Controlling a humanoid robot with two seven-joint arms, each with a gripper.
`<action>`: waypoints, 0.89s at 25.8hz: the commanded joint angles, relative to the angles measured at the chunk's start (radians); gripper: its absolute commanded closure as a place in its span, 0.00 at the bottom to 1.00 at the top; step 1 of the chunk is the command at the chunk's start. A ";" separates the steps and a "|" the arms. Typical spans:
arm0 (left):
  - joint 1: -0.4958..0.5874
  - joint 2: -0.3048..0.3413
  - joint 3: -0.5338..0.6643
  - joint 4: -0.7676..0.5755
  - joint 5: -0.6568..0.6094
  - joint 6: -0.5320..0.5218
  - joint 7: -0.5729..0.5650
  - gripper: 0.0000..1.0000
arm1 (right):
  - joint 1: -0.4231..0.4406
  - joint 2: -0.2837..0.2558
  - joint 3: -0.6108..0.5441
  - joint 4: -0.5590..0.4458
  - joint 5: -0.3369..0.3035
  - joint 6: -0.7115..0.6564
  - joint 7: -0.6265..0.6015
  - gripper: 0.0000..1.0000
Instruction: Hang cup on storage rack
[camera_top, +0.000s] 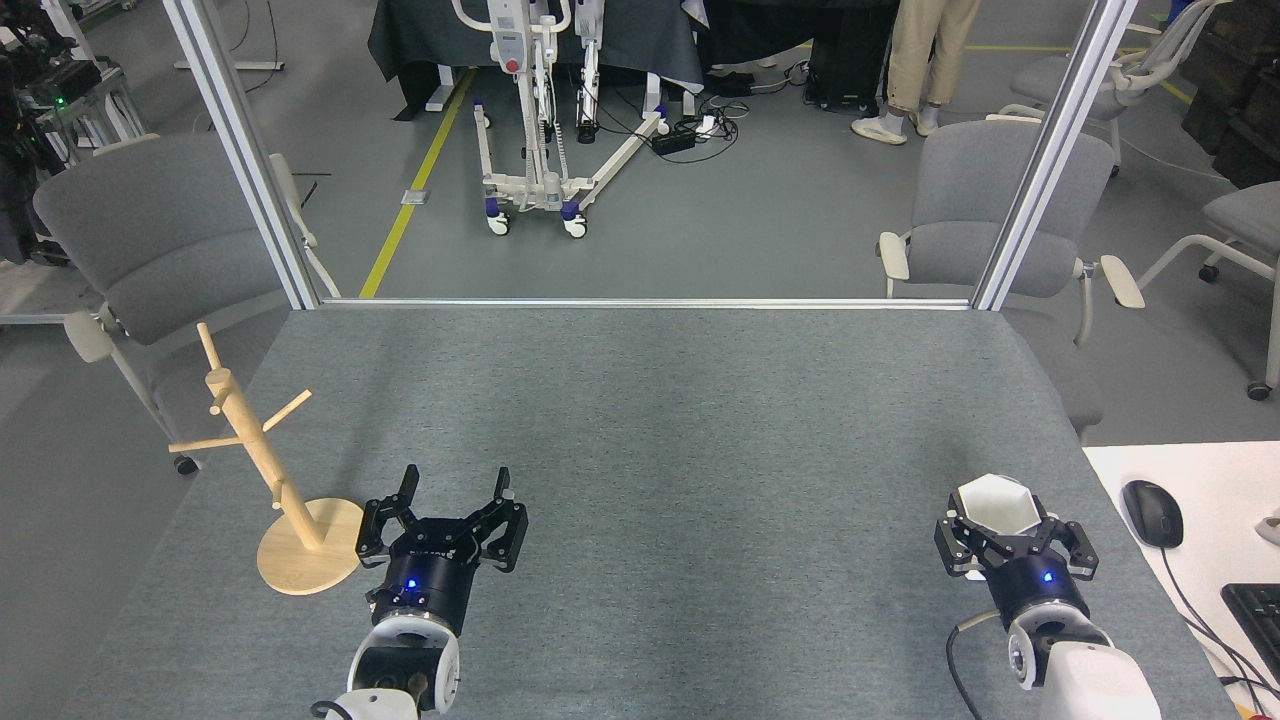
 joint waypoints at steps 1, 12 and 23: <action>0.000 0.000 0.000 -0.002 0.000 0.000 0.001 0.01 | 0.001 0.001 0.000 0.001 0.002 -0.002 -0.007 0.46; 0.002 -0.002 -0.003 -0.002 0.000 0.000 0.003 0.01 | 0.003 0.003 0.002 -0.001 0.005 -0.029 -0.007 0.98; 0.002 -0.002 -0.003 -0.002 0.000 0.000 0.003 0.01 | -0.014 -0.017 -0.017 -0.053 -0.005 -0.069 0.051 1.00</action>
